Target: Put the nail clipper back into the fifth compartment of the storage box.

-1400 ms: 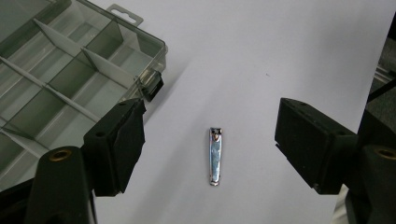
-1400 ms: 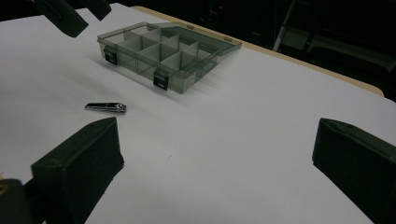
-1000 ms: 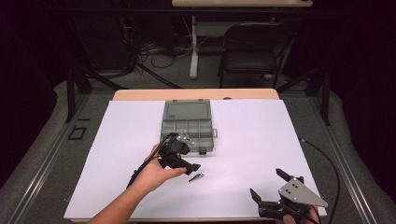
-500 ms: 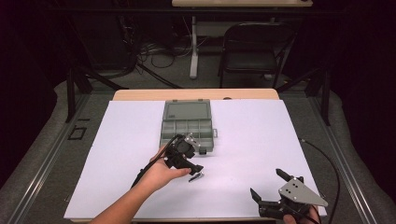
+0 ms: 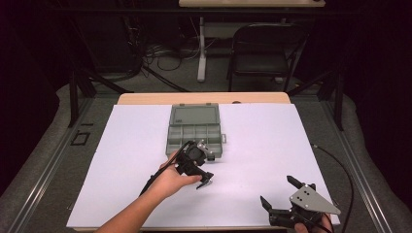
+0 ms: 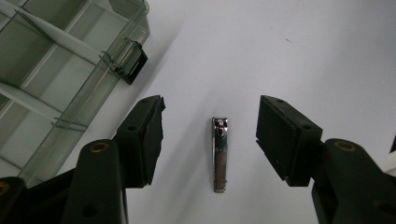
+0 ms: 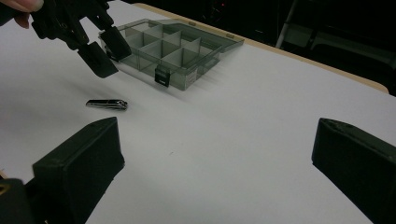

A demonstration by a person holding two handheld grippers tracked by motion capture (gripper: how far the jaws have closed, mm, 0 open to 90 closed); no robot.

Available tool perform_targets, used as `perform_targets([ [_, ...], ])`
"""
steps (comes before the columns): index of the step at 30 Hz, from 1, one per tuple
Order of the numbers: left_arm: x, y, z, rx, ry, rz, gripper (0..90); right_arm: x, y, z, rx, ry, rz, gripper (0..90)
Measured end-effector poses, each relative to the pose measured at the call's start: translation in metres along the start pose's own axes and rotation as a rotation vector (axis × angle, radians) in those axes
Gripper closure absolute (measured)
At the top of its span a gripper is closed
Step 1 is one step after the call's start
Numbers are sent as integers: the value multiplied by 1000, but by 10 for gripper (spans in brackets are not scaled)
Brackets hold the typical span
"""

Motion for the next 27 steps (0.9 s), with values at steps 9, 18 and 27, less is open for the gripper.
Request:
perform_targets([
  [9, 0, -12, 1, -24, 26, -56, 440, 0, 0, 0, 1, 0, 5, 13],
  [18, 0, -25, 3, -32, 31, -102, 523, 0, 0, 0, 1, 3, -2, 13],
  [27, 0, -34, 3, -43, 38, -139, 633, 0, 1, 0, 2, 6, -3, 13],
])
Point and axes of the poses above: each handheld gripper's, and its own axes: y roughly backward along the jaws, x roughly out of its top, z roughly to its right, the point moved 2 cm from there along -y, roughly forward along the jaws, and after that the axes turned 7 degrees about -x, right-handed, at the moved point
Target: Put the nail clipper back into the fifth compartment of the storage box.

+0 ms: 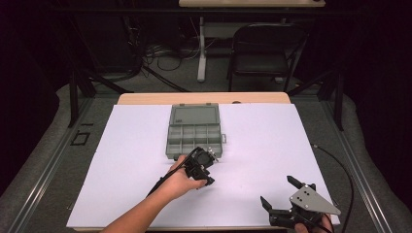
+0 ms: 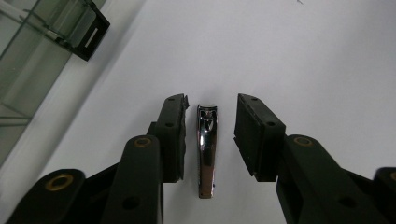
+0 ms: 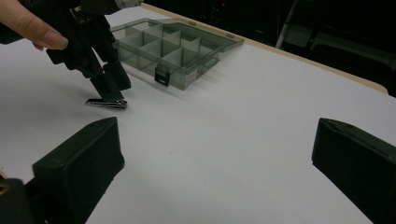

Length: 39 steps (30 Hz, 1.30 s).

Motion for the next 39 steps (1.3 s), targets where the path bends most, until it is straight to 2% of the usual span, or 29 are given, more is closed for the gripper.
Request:
perform_targets([
  [19, 2, -11, -1, 1, 16, -25, 754, 0, 0, 0, -5, 2, 3, 15],
  [24, 2, -14, -1, 9, 14, -42, 758, -1, 0, 0, -1, -3, 1, 15],
  [39, 2, -16, -3, 6, 19, -45, 786, -1, 0, -1, -3, 1, 3, 15],
])
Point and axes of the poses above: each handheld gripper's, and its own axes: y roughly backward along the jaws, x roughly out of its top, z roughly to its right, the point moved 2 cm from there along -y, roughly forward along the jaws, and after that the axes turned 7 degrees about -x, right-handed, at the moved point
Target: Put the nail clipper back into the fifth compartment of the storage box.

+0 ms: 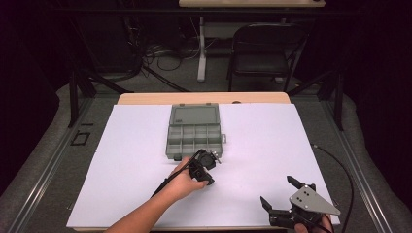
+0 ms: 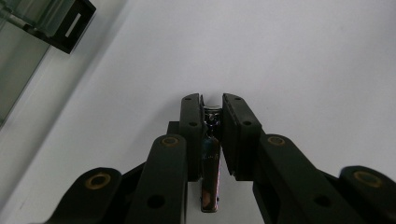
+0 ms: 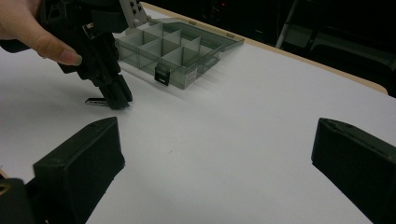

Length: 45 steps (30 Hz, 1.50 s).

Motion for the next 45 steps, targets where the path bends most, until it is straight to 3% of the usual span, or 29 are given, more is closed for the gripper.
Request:
perform_targets([
  [27, 0, 1, 1, 9, 2, -1, 791, 0, 0, 0, 1, 1, -3, 16],
  [45, -4, 16, 4, 6, -3, 31, 803, 0, -1, 0, 2, -2, -3, 17],
])
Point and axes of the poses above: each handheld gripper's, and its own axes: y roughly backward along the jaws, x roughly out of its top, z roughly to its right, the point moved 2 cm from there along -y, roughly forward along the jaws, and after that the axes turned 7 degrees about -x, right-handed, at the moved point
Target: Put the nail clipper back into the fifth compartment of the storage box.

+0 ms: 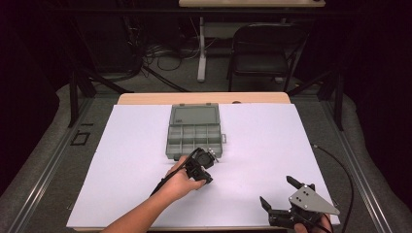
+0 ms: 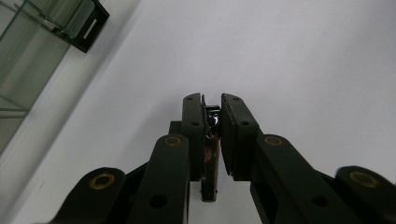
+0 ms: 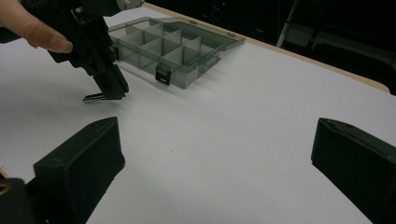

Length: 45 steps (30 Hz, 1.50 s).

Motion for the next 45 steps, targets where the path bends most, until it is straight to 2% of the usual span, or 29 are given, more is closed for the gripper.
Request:
perform_targets([
  [20, -2, 26, 0, 4, 5, 62, 803, 0, 0, 0, -3, -4, 2, 16],
  [27, -3, 40, -1, 8, 10, 108, 803, 0, -1, -1, 0, -4, 6, 16],
  [45, -6, 64, -4, 17, 25, 187, 803, 1, 0, -1, -4, -1, 4, 16],
])
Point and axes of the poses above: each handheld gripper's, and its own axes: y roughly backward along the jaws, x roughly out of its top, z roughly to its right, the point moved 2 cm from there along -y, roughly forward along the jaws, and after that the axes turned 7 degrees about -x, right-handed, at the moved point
